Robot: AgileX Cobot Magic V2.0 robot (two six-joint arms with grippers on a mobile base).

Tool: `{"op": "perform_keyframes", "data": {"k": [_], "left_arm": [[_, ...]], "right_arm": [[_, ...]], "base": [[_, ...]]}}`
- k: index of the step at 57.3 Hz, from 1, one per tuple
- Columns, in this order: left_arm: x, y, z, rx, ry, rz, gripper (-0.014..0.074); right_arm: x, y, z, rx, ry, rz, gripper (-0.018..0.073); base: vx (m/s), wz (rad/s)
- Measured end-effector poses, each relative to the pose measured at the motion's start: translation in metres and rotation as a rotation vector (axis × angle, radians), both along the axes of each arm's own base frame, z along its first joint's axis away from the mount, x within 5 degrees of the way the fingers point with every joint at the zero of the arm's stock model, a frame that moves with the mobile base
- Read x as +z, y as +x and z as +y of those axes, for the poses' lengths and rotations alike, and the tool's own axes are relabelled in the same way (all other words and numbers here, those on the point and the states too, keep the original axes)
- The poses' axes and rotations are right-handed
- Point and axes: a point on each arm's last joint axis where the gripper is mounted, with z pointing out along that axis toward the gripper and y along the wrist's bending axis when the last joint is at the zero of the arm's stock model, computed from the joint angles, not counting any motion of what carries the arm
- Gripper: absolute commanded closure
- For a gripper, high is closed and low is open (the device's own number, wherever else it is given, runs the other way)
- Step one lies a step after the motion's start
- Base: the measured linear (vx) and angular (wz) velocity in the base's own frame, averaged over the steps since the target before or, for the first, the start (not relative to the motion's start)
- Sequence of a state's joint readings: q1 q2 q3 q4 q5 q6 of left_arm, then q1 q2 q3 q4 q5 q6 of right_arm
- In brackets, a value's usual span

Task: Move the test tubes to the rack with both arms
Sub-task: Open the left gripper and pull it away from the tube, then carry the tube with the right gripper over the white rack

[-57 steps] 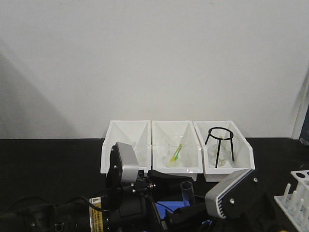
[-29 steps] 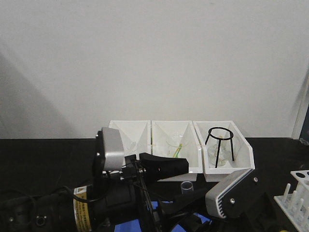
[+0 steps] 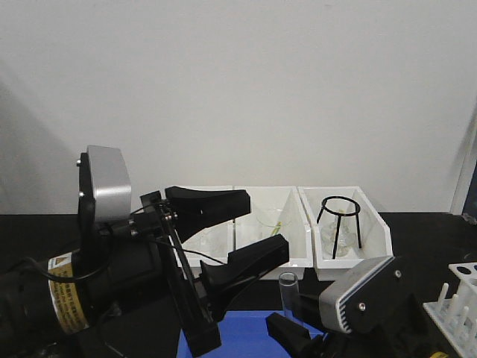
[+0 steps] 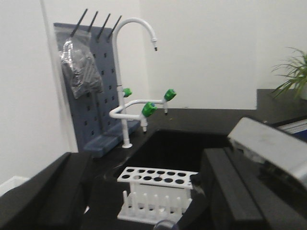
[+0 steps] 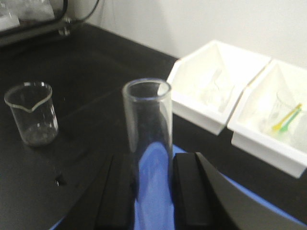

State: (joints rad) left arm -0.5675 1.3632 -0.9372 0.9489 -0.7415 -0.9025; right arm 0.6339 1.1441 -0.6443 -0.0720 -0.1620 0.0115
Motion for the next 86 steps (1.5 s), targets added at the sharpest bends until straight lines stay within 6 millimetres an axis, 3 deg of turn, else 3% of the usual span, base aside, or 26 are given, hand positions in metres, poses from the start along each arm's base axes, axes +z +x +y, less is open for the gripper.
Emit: {"op": "perform_keyframes", "data": {"k": [10, 30, 55, 66, 86], "left_arm": [[0.001, 0.002, 0.005, 0.074, 0.039, 0.015, 0.0024], [0.000, 0.003, 0.006, 0.092, 0.049, 0.024, 0.0024], [-0.003, 0.007, 0.008, 0.131, 0.075, 0.043, 0.0024], [-0.004, 0.007, 0.008, 0.140, 0.081, 0.047, 0.0024], [-0.009, 0.013, 0.012, 0.218, 0.132, 0.085, 0.0024]], "right_arm": [[0.004, 0.014, -0.019, -0.109, 0.056, -0.012, 0.0567], [0.010, 0.047, -0.104, -0.486, 0.098, -0.078, 0.0567], [0.014, 0.047, -0.212, -0.927, 0.129, -0.185, 0.0567], [-0.004, 0.058, -0.232, -0.991, 0.121, -0.156, 0.0567], [-0.038, 0.086, -0.242, -0.991, 0.120, -0.187, 0.0567]], "base": [[0.00, 0.00], [0.00, 0.00], [0.00, 0.00], [0.00, 0.00], [0.00, 0.00]]}}
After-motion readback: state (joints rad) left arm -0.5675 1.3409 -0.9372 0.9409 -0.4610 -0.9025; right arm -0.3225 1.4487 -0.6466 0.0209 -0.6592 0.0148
